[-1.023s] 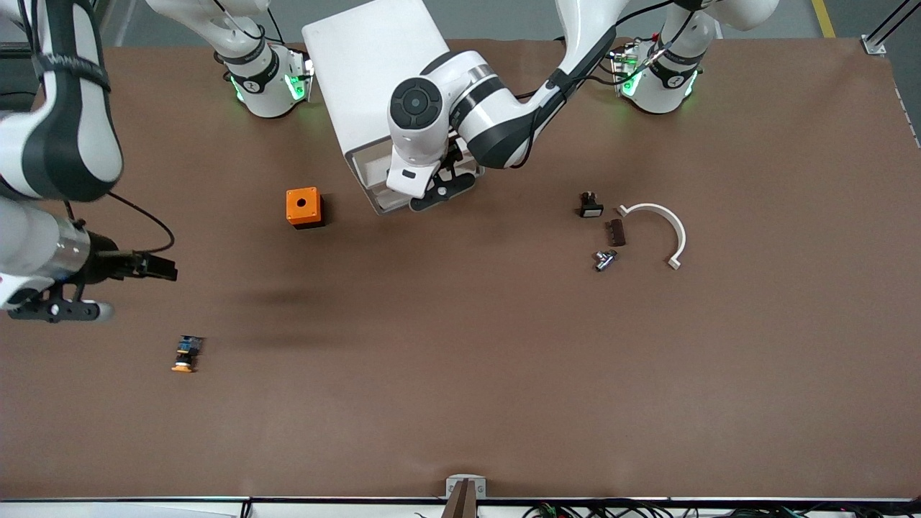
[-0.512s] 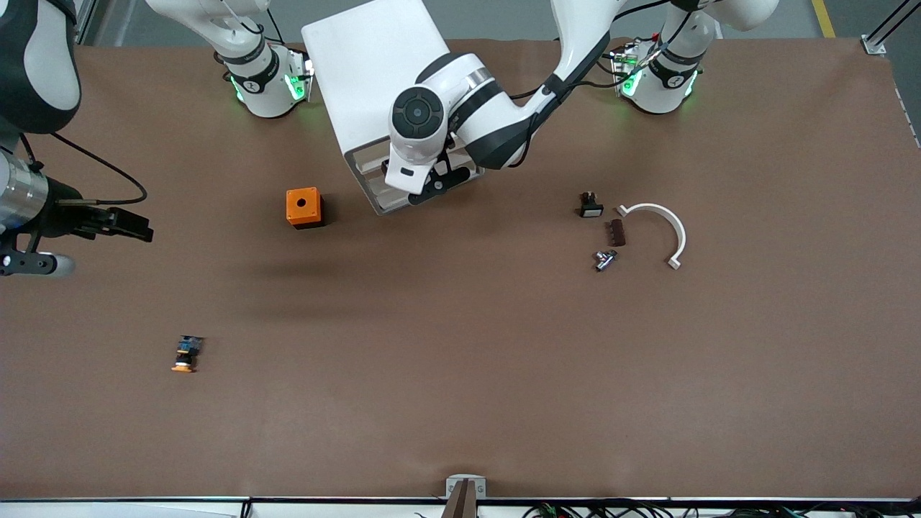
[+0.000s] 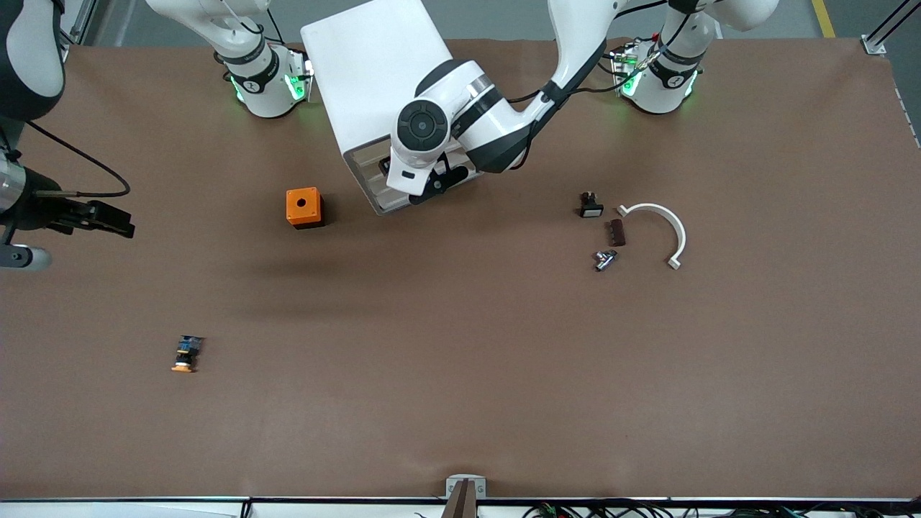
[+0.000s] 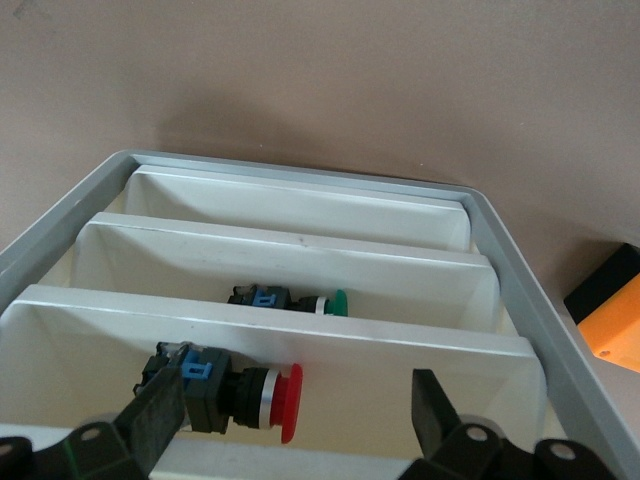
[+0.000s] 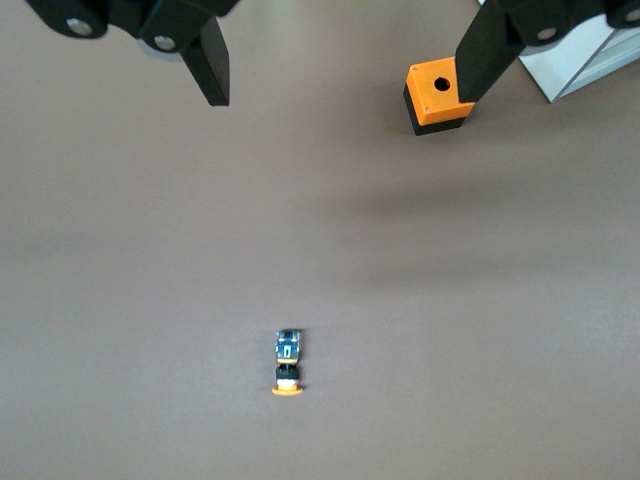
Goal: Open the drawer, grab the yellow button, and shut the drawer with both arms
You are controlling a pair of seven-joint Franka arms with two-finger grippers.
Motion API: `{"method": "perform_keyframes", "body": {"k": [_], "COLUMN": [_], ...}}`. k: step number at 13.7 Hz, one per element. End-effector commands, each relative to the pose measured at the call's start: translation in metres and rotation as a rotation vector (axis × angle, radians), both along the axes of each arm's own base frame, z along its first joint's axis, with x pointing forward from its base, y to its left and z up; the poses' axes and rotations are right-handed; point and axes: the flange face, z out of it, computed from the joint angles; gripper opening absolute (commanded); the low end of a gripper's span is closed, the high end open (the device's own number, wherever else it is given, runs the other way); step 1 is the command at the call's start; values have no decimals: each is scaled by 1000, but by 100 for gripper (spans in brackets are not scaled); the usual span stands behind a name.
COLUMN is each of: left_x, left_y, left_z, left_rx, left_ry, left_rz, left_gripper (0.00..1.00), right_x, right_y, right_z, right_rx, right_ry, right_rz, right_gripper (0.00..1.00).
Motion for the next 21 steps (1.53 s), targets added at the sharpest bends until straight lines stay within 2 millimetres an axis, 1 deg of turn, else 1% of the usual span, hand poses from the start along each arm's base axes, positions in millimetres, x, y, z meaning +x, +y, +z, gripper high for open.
{"method": "perform_keyframes", "body": {"k": [1, 2, 3, 4, 5, 6, 7, 8, 9, 10, 11, 12, 13, 14, 15, 17, 19, 20, 21], "left_x": [3, 9, 24, 30, 40, 52, 67, 83, 93, 101, 108, 114, 119, 122, 125, 131, 137, 134, 128], "left_y": [-1, 3, 13, 20, 30, 42, 58, 79, 99, 122, 147, 173, 207, 240, 270, 331, 383, 409, 430], "left_z": [12, 16, 28, 40, 53, 68, 85, 109, 136, 166, 189, 207, 225, 238, 248, 266, 276, 279, 278], "left_rx": [-29, -31, -30, -18, -6, -3, -2, -7, -14, -28, -30, -28, -21, -16, -17, -12, -23, -7, 1], "left_ry": [-1, -12, -45, -85, -126, -159, -189, -225, -255, -283, -293, -290, -277, -250, -226, -188, -189, -204, -207], "left_rz": [23, 26, 40, 45, 42, 52, 69, 87, 84, 71, 43, 4, -52, -119, -178, -213, -240, -273, -313], "left_gripper": [99, 99, 99, 99, 99, 99, 99, 99, 99, 99, 99, 99, 99, 99, 99, 99, 99, 99, 99], "right_x": [1, 0, -1, -6, -12, -12, -15, -18, -22, -26, -30, -34, -37, -38, -39, -41, -47, -52, -55], "right_y": [-11, -14, -24, -24, -20, -19, -20, -21, -19, -18, -18, -20, -22, -22, -19, -16, -16, -17, -17], "right_z": [8, 10, 14, 15, 16, 16, 20, 24, 33, 39, 46, 47, 49, 51, 52, 57, 55, 54, 55], "right_rx": [-9, -6, -1, 1, 3, 3, 5, 7, 7, 14, 49, 72, 74, 74, 73, 61, 60, 61, 61], "right_ry": [-5, -8, -12, 15, 44, 49, 44, 38, 24, 15, 1, 0, -8, -13, -14, -24, -24, -30, -41], "right_rz": [-33, -38, -50, -47, -54, -53, -56, -55, -53, -51, -55, -56, -57, -57, -51, -40, -41, -42, -42], "right_gripper": [100, 100, 100, 100, 100, 100, 100, 100, 100, 100, 100, 100, 100, 100, 100, 100, 100, 100, 100]}}
